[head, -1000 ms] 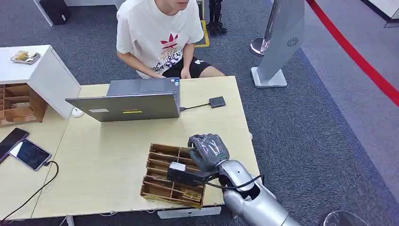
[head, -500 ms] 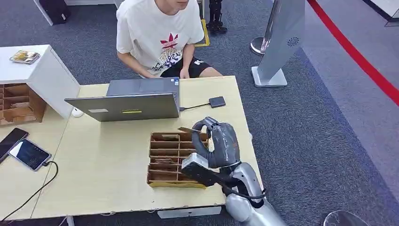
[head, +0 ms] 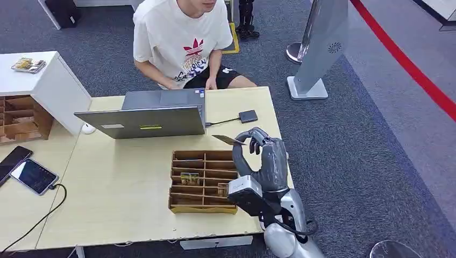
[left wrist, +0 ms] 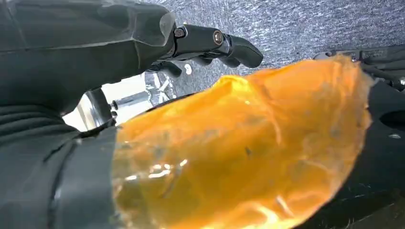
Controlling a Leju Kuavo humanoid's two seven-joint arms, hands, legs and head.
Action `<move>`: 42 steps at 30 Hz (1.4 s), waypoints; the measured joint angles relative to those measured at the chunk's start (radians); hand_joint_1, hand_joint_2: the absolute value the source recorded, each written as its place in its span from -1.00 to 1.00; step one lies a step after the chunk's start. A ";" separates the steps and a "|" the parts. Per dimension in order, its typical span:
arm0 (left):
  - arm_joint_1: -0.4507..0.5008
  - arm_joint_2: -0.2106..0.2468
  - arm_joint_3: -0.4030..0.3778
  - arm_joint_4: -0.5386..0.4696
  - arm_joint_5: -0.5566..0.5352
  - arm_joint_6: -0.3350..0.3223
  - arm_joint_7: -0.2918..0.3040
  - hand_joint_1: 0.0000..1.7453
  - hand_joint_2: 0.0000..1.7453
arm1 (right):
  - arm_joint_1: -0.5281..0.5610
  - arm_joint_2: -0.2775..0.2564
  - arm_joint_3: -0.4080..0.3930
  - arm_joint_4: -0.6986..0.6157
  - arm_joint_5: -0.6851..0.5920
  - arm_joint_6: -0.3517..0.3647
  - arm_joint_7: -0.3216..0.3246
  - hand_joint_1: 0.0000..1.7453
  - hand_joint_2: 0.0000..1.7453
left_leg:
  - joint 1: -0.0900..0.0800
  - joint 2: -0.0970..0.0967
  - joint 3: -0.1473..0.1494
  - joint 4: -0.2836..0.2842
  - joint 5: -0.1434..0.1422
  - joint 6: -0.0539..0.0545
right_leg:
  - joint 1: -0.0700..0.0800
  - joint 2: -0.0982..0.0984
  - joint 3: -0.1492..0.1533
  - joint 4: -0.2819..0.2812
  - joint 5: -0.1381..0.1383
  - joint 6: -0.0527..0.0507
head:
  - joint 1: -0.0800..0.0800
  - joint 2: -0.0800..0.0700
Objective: Pass the card to the sensor for recognition and then transmit it.
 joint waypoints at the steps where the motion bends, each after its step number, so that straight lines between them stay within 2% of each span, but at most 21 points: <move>1: 0.000 0.000 0.000 0.000 0.000 0.001 0.000 -1.00 -1.00 | 0.001 0.000 -0.001 -0.001 -0.002 -0.001 -0.002 1.00 1.00 | 0.000 0.000 0.000 0.000 0.000 0.000 | 0.000 0.000 0.000 0.000 0.000 0.000 | 0.000 0.000; 25: 0.000 -0.001 -0.009 0.000 -0.018 -0.002 -0.001 -1.00 -1.00 | -0.034 0.021 -0.007 -0.006 -0.005 -0.011 -0.013 1.00 1.00 | 0.000 0.000 0.000 0.000 0.000 0.000 | 0.000 0.000 0.000 0.000 0.000 0.000 | 0.000 0.000; 30: -0.002 -0.001 -0.024 0.000 -0.038 -0.006 0.004 -1.00 -1.00 | -0.105 0.047 0.009 -0.008 0.014 -0.008 -0.013 1.00 1.00 | 0.000 0.000 0.000 0.000 0.000 0.000 | 0.000 0.000 0.000 0.000 0.000 0.000 | 0.000 0.000; 42: -0.016 0.000 -0.072 0.000 -0.084 -0.029 0.031 -1.00 -1.00 | -0.290 0.105 0.039 0.016 0.085 0.027 0.070 1.00 1.00 | 0.000 0.000 0.000 0.000 0.001 -0.001 | 0.000 0.000 0.000 0.000 0.000 0.000 | 0.000 0.000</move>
